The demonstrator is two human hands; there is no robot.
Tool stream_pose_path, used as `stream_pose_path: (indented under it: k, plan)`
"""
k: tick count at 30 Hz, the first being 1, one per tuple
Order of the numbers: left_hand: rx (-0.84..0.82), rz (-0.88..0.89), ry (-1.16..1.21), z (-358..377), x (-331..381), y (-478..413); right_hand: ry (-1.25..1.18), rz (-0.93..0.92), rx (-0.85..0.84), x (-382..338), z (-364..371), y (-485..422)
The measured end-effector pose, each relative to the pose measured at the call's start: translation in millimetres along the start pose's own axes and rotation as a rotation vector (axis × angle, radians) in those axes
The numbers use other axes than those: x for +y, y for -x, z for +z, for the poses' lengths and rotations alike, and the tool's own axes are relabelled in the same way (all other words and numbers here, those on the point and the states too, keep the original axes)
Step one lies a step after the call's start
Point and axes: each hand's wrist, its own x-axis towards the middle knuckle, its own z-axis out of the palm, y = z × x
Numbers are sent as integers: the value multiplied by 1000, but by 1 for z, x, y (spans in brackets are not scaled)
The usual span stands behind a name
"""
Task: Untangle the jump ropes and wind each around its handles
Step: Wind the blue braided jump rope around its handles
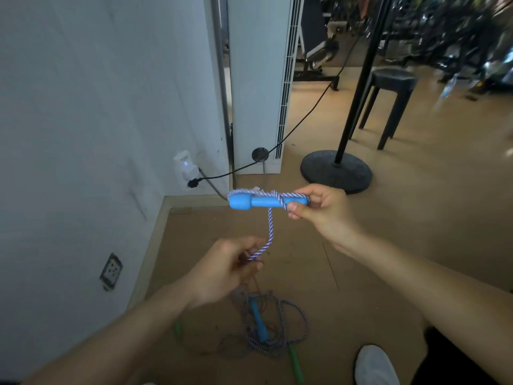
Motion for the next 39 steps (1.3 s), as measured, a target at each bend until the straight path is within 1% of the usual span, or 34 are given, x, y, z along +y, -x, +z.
stream_pose_path:
  k: [2, 4, 6, 8, 10, 13, 15, 17, 19, 22, 24, 26, 27, 29, 31, 33, 35, 37, 39]
  plan:
    - [-14, 24, -53, -1, 5, 0, 140, -39, -51, 4, 4, 1]
    - [-7, 38, -77, -5, 9, -2, 283, -53, -140, 7, 8, 3]
    - [21, 47, -60, -12, 12, -4, 429, -59, -294, 9, 10, 5]
    - [72, 17, -74, -20, 8, -7, 508, -36, -480, 9, 10, 6]
    - [113, -38, -104, -29, -2, -10, 503, 42, -617, 5, 7, 4]
    - [102, -85, -151, -42, -14, -14, 362, 156, -752, -3, -2, 0]
    - [71, -95, -77, -47, -21, -14, 280, 211, -810, -8, -10, -4]
    - [76, -94, 15, -49, -26, -15, 173, 269, -830, -12, -16, -8]
    - [110, -99, 100, -52, -29, -15, 33, 320, -806, -15, -19, -10]
    - [163, -116, 233, -51, -26, -15, -157, 345, -723, -17, -17, -12]
    - [185, -114, 310, -44, -22, -14, -271, 351, -637, -17, -13, -11]
    - [190, -162, 385, -33, -17, -13, -374, 364, -520, -16, -8, -10]
    - [170, -184, 402, -29, -13, -12, -425, 363, -468, -15, -5, -9]
    - [67, -194, 410, -24, -7, -10, -499, 347, -389, -12, 0, -7]
    - [-28, -195, 456, -22, 1, -7, -521, 323, -300, -7, 5, -5]
    - [-43, -220, 528, -20, 9, -4, -495, 282, -224, -3, 10, -1]
    - [-27, -282, 612, -17, 15, -2, -379, 208, -159, 0, 16, 2]
    - [-31, -337, 673, -14, 18, 0, -181, 101, -79, 0, 17, 3]
    - [-47, -375, 641, -13, 20, 1, 86, -22, -42, 0, 14, 0]
